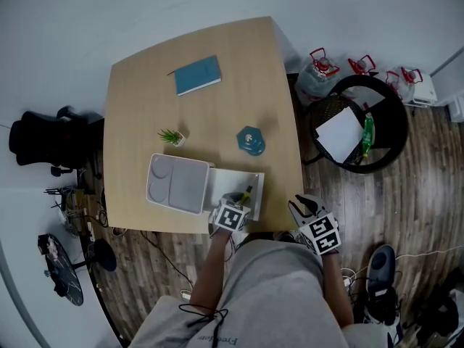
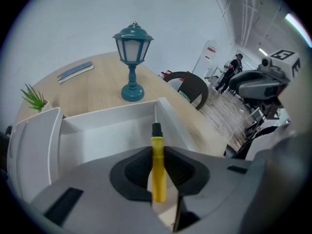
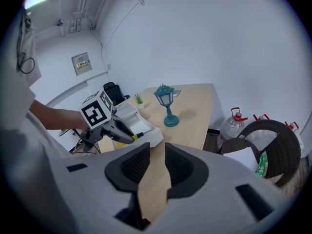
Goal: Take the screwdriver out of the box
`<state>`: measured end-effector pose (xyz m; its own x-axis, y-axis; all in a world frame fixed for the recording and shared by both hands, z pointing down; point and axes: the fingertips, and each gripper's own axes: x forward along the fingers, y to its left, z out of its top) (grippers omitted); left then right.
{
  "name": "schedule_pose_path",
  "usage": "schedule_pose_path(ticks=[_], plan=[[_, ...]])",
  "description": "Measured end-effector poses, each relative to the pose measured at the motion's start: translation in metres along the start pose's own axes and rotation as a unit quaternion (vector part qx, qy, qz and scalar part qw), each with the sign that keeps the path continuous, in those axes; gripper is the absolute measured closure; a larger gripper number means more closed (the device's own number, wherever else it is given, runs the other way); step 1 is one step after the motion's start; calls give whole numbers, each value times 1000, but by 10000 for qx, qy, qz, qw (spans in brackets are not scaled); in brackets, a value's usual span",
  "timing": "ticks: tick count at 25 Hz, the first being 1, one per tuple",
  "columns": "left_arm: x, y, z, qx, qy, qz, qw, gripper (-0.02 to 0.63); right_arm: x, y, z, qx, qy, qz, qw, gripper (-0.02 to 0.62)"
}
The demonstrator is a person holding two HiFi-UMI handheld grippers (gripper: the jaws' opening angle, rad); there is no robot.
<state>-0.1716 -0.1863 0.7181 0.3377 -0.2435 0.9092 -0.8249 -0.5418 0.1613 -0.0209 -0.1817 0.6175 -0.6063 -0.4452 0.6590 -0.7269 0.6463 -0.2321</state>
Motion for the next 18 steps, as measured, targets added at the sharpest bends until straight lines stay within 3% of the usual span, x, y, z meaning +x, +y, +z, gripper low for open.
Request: schedule_pose_path(ticks=[8,18], plan=[[-24,-5,14,-134,-319,50,9994,535,-5,7,3,-76,-93,99,9999,495],[-62,-7,40,-389,-1267,309,9907,534,-7,20,5,121,-394,347,9985,499]])
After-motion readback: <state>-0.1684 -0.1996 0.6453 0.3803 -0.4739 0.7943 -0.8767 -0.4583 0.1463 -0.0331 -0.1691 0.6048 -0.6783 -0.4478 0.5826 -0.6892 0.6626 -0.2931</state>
